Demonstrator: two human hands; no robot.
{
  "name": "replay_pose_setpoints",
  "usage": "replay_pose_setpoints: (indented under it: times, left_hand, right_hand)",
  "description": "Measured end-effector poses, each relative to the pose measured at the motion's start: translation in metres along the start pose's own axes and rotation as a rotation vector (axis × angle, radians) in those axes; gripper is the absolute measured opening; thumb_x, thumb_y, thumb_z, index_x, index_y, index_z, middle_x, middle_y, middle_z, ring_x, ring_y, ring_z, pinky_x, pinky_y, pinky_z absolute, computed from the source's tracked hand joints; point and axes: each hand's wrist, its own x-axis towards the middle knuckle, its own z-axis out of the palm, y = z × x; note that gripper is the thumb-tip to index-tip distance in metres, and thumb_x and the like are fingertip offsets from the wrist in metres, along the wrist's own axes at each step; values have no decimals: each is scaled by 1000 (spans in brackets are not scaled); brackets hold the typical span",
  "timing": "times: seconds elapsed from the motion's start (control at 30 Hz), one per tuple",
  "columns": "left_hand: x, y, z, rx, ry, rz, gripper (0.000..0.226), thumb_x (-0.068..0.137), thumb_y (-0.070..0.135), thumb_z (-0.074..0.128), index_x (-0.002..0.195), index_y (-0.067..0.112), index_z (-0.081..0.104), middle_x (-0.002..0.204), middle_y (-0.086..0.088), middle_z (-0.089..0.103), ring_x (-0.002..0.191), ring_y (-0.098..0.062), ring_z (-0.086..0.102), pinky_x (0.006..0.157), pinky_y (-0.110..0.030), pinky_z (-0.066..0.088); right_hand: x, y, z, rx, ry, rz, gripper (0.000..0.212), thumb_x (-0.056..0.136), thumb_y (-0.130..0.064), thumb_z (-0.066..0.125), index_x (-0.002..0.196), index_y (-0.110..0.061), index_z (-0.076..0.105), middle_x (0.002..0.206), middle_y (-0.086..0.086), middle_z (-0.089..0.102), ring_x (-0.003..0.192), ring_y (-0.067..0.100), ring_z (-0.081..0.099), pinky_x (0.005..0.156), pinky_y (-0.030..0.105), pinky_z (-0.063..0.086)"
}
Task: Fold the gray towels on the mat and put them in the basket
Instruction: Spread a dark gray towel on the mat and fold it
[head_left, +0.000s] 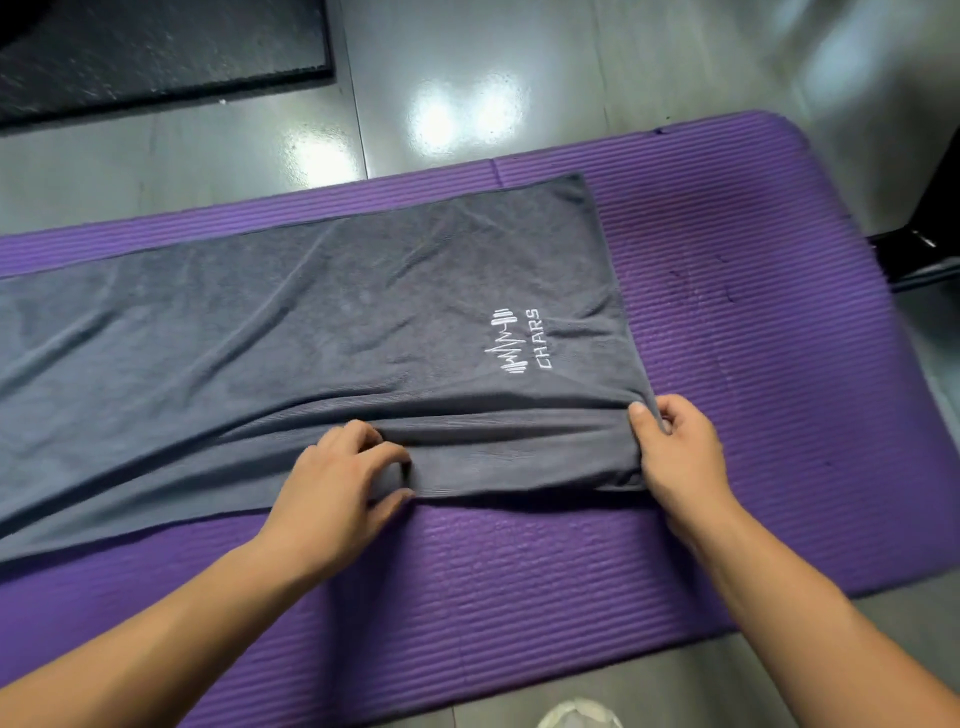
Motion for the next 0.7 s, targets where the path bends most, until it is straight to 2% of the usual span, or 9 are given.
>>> replay_pose_setpoints:
  times: [0.1,0.2,0.27,0.37,0.43,0.5,0.53,0.6,0.7]
  left_hand:
    - [-3,10,0,-6,-61,50,22,81,37,78,100,33,68,88,14,60,84,-20,65,70,-34,52]
    - [-16,22,8,-80,-199,36,19,88,48,65,100,34,63,85,18,58,88,-11,63,72,-30,50]
    - [-28,26,12,-57,-256,50,28,88,58,50,96,34,63,86,15,59,87,-10,62,70,-30,50]
    - [-40,17,9,-23,-16,125,29,89,52,49,90,29,65,91,9,60,86,-21,63,71,-32,50]
    - [-44,3,8,66,131,29,38,87,52,53,108,24,67,117,-5,60,107,-31,60,90,-44,49]
    - [-46,-12,6,164,74,-191,70,83,65,46,139,25,54,150,-18,41,140,-40,39,111,-62,31]
    - [-49,-20,6,186,8,-304,83,81,73,38,152,29,40,161,-20,25,150,-39,22,115,-67,20]
    - [-55,-31,11,196,-122,-443,96,77,85,17,161,38,10,169,-13,-7,156,-33,-9,117,-71,8]
    - [-63,-36,16,194,-153,-457,101,72,88,4,159,40,-9,166,-8,-27,152,-29,-26,117,-72,4]
  right_hand:
    - [7,1,-1,-48,86,19,20,97,-32,60,86,-15,63,81,3,69,81,30,65,72,40,49]
    - [11,0,-12,-277,87,-48,22,95,-36,61,89,-15,61,80,1,65,81,29,59,70,37,42]
    - [12,6,-22,-381,81,-74,23,95,-36,63,88,-15,59,77,1,62,81,30,59,69,36,39]
    - [7,11,-30,-520,78,-85,24,95,-39,61,91,-15,56,86,12,66,89,38,63,71,41,42]
    - [-2,13,-30,-666,152,-167,30,92,-38,64,106,-12,57,103,20,63,99,43,60,80,49,47]
    - [-17,10,-19,-749,217,-411,41,90,-36,64,119,-7,59,116,22,56,108,44,53,88,56,47]
    - [-26,8,-9,-739,182,-539,46,88,-39,60,123,-8,61,124,20,55,115,43,50,93,58,46]
    - [-44,5,17,-711,-15,-725,55,89,-46,51,133,-14,61,144,16,49,135,40,41,108,58,39]
    - [-58,10,52,-866,-255,-790,67,94,-56,38,151,-23,44,163,13,28,152,38,19,121,60,18]
